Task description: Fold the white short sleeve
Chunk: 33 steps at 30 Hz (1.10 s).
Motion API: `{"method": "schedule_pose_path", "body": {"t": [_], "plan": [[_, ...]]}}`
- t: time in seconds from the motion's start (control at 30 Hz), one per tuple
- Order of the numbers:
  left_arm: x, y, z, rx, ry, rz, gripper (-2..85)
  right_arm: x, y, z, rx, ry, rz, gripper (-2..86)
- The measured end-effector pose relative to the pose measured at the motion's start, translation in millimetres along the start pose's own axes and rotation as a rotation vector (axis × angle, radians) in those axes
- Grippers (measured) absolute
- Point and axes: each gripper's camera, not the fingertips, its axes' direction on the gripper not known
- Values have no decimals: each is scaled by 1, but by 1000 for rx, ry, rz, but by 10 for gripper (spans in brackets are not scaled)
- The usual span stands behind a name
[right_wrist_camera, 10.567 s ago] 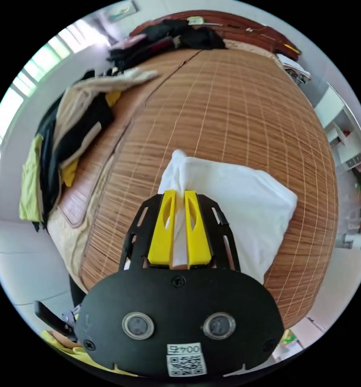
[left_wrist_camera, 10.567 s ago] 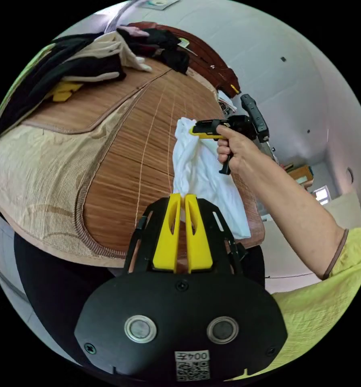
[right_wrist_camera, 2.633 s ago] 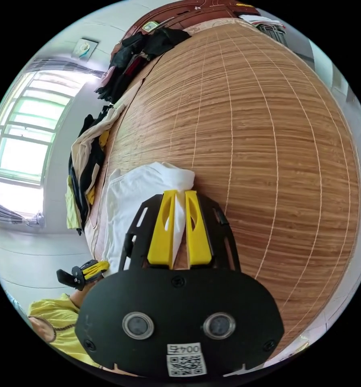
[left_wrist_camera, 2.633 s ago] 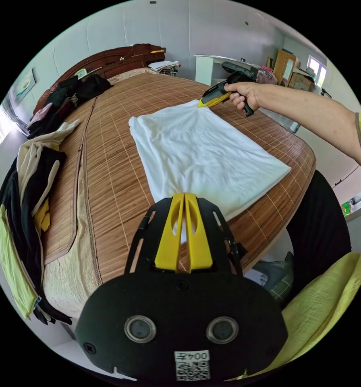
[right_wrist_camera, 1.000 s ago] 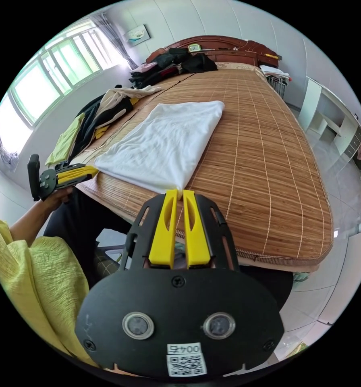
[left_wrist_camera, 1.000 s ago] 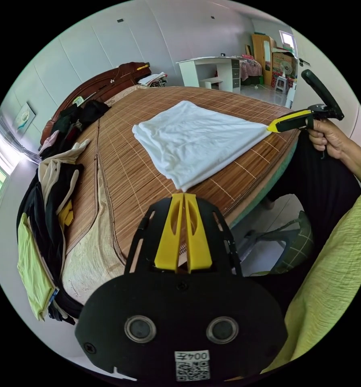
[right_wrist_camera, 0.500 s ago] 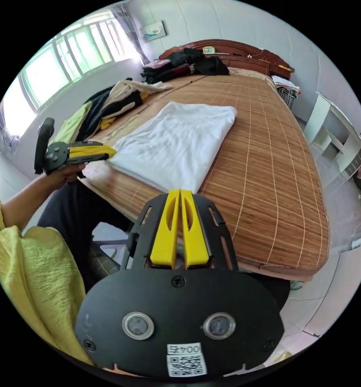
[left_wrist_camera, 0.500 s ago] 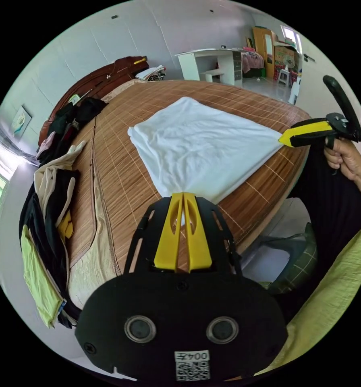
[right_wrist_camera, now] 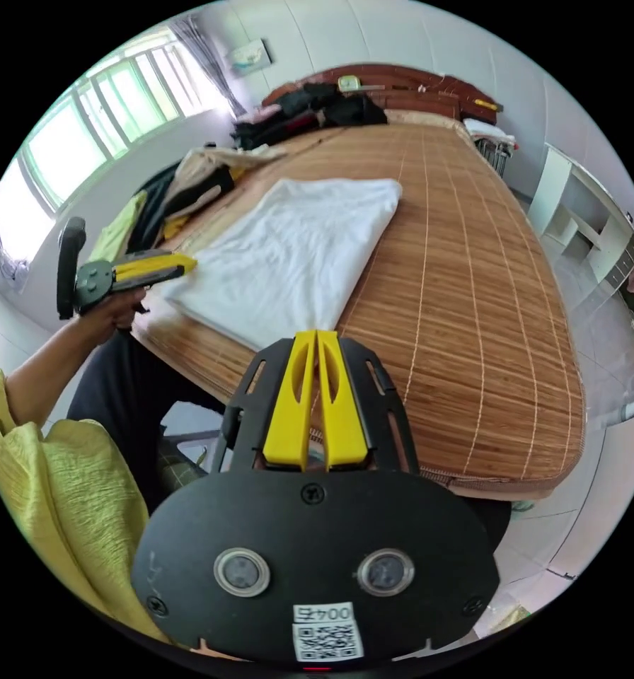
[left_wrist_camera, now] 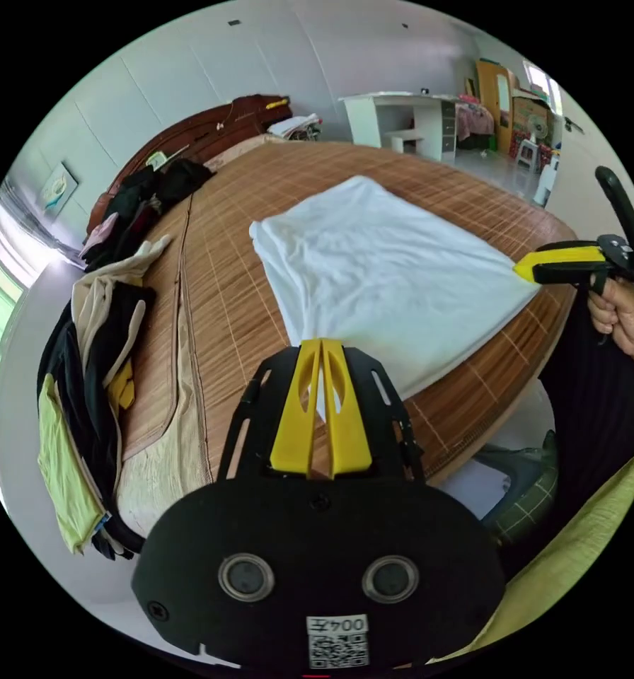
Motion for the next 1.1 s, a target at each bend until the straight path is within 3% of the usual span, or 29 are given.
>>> {"method": "schedule_pose_path", "body": {"t": [0.13, 0.27, 0.33, 0.4, 0.6, 0.83, 1.0, 1.1], "plan": [[-12, 4, -17, 67, 59, -70, 2, 16, -5, -12, 24, -68, 40, -7], [4, -8, -24, 104, 44, 15, 2, 20, -26, -27, 77, -65, 7, -6], [13, -12, -1, -17, 3, 66, 2, 23, -39, -13, 19, -73, -17, -6], [12, -4, -1, 26, 10, 48, 2, 28, -50, 9, -102, -84, -34, -7], [-2, 8, -1, 76, 75, -1, 2, 61, -110, -17, 20, -93, -25, -7], [-20, 18, 2, 112, 149, -38, 3, 124, -192, 77, -224, -137, 17, -7], [-35, 24, 3, 136, 210, -68, 3, 157, -212, 43, -72, -291, 102, -7], [-40, 25, 3, 135, 222, -71, 3, 180, -229, 72, -149, -279, 157, -7]]}}
